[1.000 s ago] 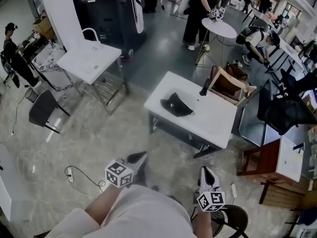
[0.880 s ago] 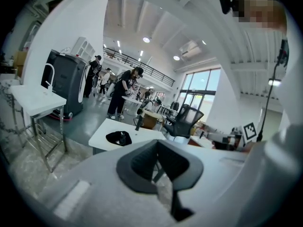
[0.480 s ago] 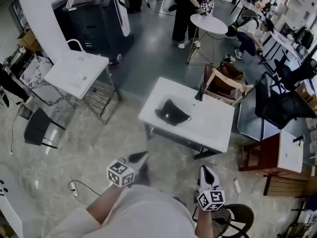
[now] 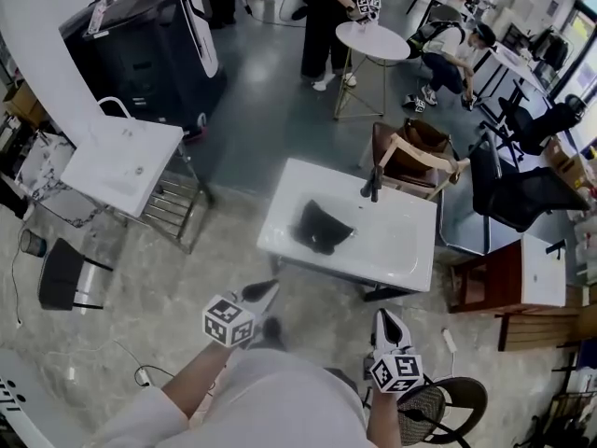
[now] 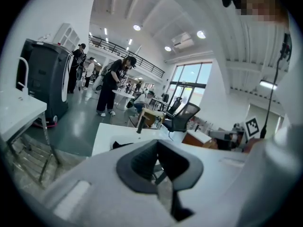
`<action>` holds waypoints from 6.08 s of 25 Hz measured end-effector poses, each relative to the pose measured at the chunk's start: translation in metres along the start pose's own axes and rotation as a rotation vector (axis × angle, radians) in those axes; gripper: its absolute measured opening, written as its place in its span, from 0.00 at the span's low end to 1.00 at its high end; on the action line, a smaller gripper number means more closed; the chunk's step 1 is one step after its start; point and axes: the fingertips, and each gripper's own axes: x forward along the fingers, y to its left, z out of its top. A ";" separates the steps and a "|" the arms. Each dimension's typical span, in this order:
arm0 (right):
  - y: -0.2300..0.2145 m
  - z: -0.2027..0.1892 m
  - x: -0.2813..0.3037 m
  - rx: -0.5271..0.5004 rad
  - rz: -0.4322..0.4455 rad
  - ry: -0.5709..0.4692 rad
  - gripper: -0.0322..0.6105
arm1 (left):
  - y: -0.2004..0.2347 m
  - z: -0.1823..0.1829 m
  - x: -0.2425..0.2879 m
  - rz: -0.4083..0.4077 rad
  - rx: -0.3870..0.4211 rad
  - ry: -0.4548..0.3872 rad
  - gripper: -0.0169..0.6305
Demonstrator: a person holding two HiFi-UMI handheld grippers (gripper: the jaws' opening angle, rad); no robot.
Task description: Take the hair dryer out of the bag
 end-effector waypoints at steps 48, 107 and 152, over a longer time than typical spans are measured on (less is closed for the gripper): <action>-0.073 -0.046 0.278 -0.096 0.498 0.377 0.11 | 0.104 -0.005 0.184 0.220 -0.150 0.144 0.03; -0.082 -0.134 0.404 -0.097 0.515 0.674 0.09 | 0.165 -0.107 0.332 0.064 -0.373 0.718 0.44; -0.108 -0.130 0.413 0.004 0.359 0.689 0.08 | 0.176 -0.192 0.388 0.015 -0.608 1.324 0.54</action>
